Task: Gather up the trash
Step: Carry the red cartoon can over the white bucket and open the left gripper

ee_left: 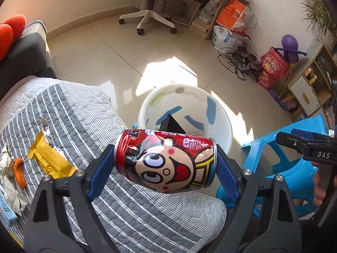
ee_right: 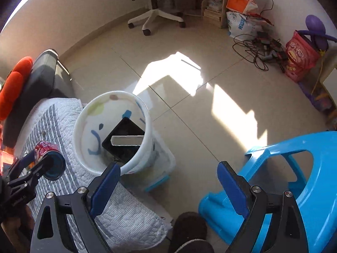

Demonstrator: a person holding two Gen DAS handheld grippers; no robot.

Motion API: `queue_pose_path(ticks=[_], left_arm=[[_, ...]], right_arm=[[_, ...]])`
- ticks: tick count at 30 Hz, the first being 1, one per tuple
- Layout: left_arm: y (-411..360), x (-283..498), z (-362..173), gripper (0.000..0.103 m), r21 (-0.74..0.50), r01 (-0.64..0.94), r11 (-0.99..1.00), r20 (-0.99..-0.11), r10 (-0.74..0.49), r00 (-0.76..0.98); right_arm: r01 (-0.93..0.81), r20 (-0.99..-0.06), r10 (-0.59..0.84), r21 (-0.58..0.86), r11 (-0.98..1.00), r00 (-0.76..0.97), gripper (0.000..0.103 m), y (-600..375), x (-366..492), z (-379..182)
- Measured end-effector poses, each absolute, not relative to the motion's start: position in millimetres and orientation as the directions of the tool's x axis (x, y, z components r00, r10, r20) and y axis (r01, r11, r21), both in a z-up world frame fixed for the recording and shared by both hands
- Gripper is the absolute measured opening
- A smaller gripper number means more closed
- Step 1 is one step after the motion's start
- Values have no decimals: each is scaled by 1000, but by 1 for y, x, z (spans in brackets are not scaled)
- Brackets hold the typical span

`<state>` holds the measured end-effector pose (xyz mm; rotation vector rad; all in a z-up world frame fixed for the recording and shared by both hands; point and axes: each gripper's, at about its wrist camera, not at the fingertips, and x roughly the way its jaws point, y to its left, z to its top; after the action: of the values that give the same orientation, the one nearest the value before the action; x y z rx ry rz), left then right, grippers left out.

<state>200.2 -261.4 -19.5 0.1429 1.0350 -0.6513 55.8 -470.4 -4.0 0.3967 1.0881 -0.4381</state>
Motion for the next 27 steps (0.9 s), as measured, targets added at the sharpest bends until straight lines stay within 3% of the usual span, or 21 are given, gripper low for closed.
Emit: queue_pose_path(ticks=[8, 9, 10, 27], left_arm=[[-286, 205, -18, 91, -138, 576, 806, -824, -416, 384], [-286, 206, -16, 100, -125, 570, 812, -824, -405, 396], [-283, 205, -14, 102, -120, 566, 816, -818, -404, 409], [-168, 186, 14, 102, -86, 475, 876, -806, -341, 484]], right_arm=[[529, -907, -147, 94, 843, 396, 94, -479, 50, -2], [526, -906, -148, 93, 845, 397, 94, -478, 50, -1], [523, -905, -148, 91, 847, 398, 94, -477, 50, 0], [485, -887, -182, 53, 873, 424, 94, -447, 61, 12]])
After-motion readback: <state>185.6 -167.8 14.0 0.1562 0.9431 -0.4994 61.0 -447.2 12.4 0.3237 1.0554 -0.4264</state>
